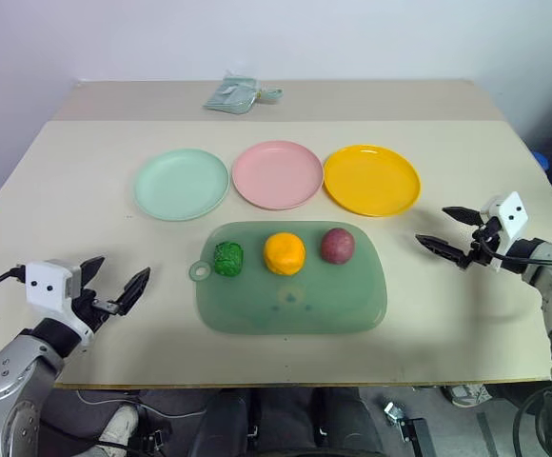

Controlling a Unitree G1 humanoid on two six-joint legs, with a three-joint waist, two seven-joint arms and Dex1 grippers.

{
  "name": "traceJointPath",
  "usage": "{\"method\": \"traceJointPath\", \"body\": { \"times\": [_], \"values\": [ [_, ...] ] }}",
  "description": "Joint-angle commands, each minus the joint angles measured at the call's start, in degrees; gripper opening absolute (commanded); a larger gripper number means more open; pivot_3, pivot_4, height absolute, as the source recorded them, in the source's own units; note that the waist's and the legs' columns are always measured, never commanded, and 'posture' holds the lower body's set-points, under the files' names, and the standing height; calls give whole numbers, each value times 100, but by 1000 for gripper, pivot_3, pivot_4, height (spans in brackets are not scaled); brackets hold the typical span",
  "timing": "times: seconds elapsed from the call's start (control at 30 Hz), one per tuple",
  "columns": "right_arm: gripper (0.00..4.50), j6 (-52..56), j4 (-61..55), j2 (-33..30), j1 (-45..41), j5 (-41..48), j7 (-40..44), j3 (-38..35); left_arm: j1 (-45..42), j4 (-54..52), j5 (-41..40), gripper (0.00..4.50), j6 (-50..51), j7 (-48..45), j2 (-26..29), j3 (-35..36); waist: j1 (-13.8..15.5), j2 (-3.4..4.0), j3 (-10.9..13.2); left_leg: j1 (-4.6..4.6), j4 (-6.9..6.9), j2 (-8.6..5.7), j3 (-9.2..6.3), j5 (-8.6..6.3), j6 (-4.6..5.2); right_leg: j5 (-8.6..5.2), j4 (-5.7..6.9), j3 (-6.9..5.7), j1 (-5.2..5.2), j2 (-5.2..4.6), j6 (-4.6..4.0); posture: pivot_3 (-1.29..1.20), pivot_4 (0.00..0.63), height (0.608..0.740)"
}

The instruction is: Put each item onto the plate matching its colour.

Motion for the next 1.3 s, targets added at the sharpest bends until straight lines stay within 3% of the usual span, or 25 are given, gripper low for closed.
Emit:
{"method": "traceJointPath", "body": {
  "times": [0.03,0.37,0.57,0.93,1.1,1.3],
  "values": [
    [4470,-201,-77,2,75,81,-4,-198,-122,60,97,4500,-164,3,31,-54,-3,0,0,0,1,0,0,0,0,0,0,0,0,1,0,0,150,740],
    [4470,-65,-414,-80,330,212,-249,-406,-389,-13,31,4500,-7,-81,0,-555,4,1,-1,1,2,1,1,2,-1,0,1,0,1,5,1,0,150,740],
    [4470,497,-1808,-259,1261,637,82,-690,-1045,191,-219,4500,334,-538,284,-943,46,4,-2,1,3,1,-1,2,-1,0,1,-1,4,5,1,0,150,740],
    [4470,1477,-4959,-37,3086,1167,-195,-729,-2350,1199,387,4500,83,-1797,971,-2288,134,12,-7,8,3,4,-1,3,-4,0,4,0,6,18,1,0,150,740],
    [4470,1920,-6166,143,3731,1227,-618,-524,-2866,1678,619,4500,-128,-2287,912,-2810,146,8,-7,7,5,1,-3,3,-3,1,3,0,10,17,1,0,150,740],
    [4470,2426,-6806,320,3656,1273,-1195,-197,-3271,2205,1032,4500,-370,-2368,682,-3249,140,6,-8,7,6,3,-9,8,-10,0,14,-1,5,22,0,0,150,740]
  ]
}}
